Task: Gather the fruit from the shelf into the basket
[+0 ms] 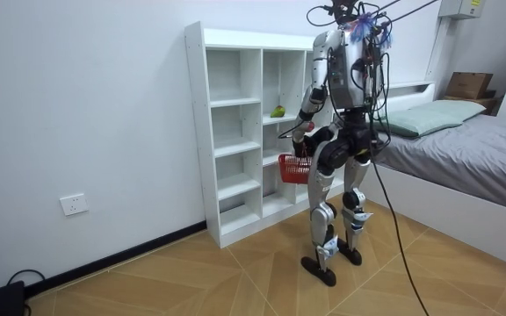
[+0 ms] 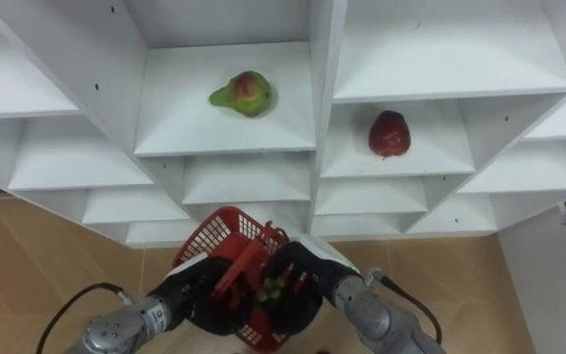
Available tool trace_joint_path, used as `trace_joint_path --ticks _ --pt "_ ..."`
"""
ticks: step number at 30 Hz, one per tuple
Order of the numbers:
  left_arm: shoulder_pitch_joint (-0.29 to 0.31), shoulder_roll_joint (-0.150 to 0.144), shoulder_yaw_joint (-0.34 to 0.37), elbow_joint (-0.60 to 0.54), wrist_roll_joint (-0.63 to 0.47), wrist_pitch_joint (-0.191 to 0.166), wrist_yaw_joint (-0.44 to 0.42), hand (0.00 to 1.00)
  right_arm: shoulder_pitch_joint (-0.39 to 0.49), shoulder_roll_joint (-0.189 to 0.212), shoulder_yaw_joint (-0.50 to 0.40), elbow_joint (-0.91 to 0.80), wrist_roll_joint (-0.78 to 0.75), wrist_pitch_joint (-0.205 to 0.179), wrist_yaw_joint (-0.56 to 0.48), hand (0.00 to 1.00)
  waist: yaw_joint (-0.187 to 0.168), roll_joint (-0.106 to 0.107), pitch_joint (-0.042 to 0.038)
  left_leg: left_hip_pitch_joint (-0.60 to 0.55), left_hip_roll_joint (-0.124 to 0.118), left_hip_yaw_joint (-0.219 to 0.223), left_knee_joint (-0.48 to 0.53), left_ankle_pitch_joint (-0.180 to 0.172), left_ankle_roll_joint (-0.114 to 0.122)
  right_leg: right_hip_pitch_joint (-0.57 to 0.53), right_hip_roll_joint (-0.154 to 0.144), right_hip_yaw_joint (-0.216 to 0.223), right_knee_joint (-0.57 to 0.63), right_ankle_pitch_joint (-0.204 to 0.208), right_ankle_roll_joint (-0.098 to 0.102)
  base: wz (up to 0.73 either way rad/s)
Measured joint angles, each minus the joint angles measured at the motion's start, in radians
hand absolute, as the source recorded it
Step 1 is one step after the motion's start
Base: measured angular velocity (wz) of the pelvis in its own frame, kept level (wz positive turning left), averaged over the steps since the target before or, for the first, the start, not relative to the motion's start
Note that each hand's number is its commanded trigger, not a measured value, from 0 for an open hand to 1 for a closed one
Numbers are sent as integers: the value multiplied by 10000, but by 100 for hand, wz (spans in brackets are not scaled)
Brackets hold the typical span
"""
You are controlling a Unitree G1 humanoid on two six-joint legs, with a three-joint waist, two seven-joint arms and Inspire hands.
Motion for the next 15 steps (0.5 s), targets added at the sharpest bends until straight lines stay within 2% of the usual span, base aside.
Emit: trace_joint_path --ticks 15 --pt "3 -24 -168 -333 -33 -12 -264 100 6 21 174 279 27 0 11 0 33 6 -4 98 8 18 16 0 0 97 5 1 3 0 -1 0"
